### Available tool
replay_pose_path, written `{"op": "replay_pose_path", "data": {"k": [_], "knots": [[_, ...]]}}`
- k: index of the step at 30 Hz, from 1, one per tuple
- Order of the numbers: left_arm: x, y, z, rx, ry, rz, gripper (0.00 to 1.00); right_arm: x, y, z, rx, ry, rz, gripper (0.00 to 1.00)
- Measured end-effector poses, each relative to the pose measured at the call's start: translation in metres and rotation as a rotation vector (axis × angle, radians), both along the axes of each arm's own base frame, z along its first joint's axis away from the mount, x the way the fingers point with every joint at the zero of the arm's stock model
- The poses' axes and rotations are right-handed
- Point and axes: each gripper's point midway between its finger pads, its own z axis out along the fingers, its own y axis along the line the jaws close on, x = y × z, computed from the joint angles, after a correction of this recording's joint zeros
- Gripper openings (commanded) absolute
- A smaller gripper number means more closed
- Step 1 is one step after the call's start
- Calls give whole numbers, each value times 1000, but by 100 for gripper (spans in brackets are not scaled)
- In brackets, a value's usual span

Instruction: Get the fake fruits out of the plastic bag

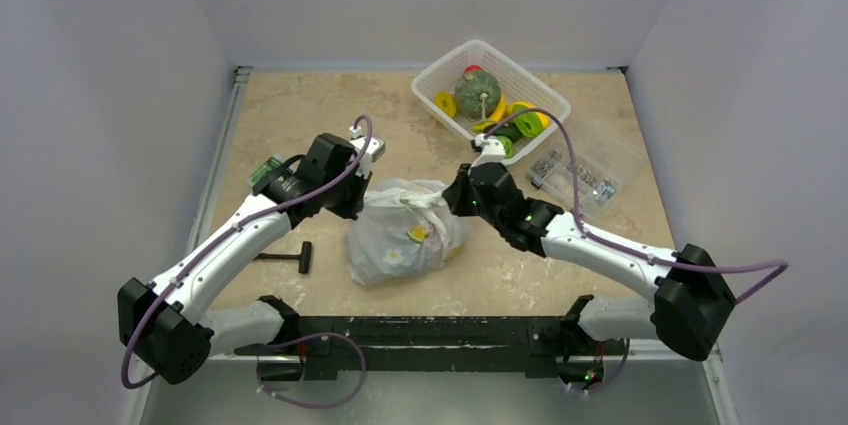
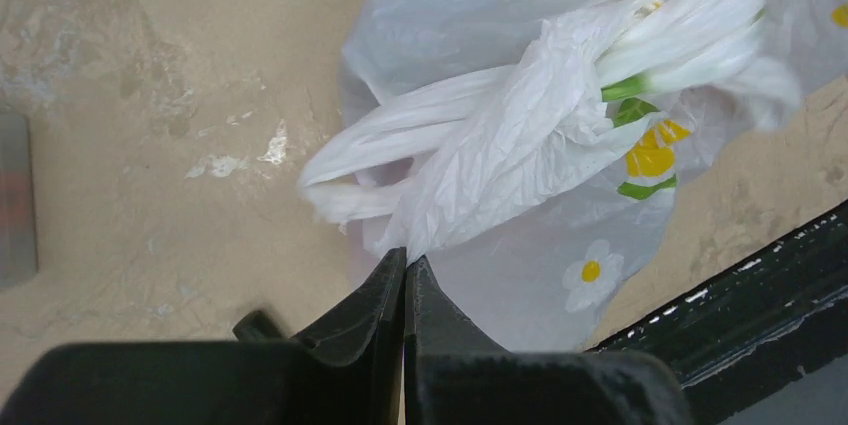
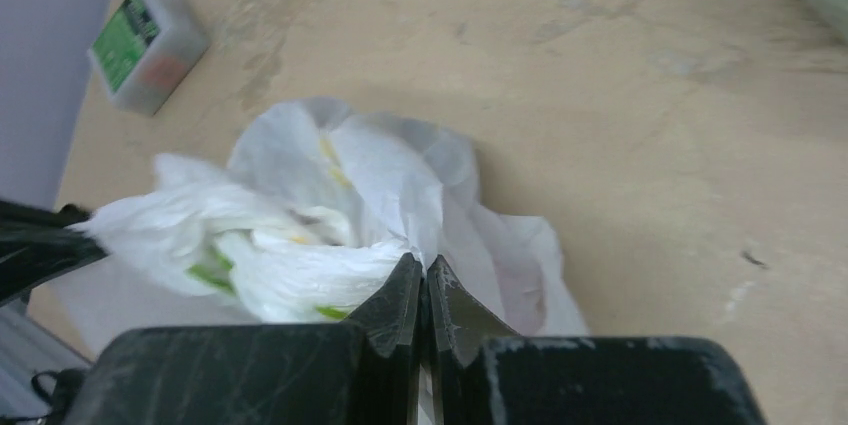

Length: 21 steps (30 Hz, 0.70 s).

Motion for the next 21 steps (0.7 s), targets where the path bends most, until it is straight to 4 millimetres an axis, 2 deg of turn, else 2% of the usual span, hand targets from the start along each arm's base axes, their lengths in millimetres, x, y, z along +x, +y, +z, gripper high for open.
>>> {"op": "replay_pose_path", "data": {"k": [2, 3, 4, 7, 10, 12, 15, 19, 21], "knots": [[2, 4, 3, 10, -25, 14, 0, 11, -24, -6, -5, 8, -42, 0], [2, 6, 5, 11, -33, 17, 0, 13, -31, -8, -9, 12, -45, 0], [1, 7, 5, 12, -39, 17, 5, 11, -32, -10, -12, 16, -25, 0], [-1, 8, 6, 8, -46, 13, 30, 0, -24, -10, -19, 12, 64, 0], [-4, 5, 11, -20, -59, -8, 62, -7, -16, -6, -15, -5, 140, 0], [-6, 1, 15, -44, -61, -26, 73, -9, -14, -4, -14, -11, 166, 0], [-2, -9, 26, -67, -47, -50, 75, -12, -11, -4, -14, -14, 195, 0], [23, -32, 45, -88, -55, -91, 75, -14, -9, -4, -11, -13, 213, 0], [31, -42, 40, -102, -50, -119, 74, -14, -9, -4, -12, -14, 217, 0]]}}
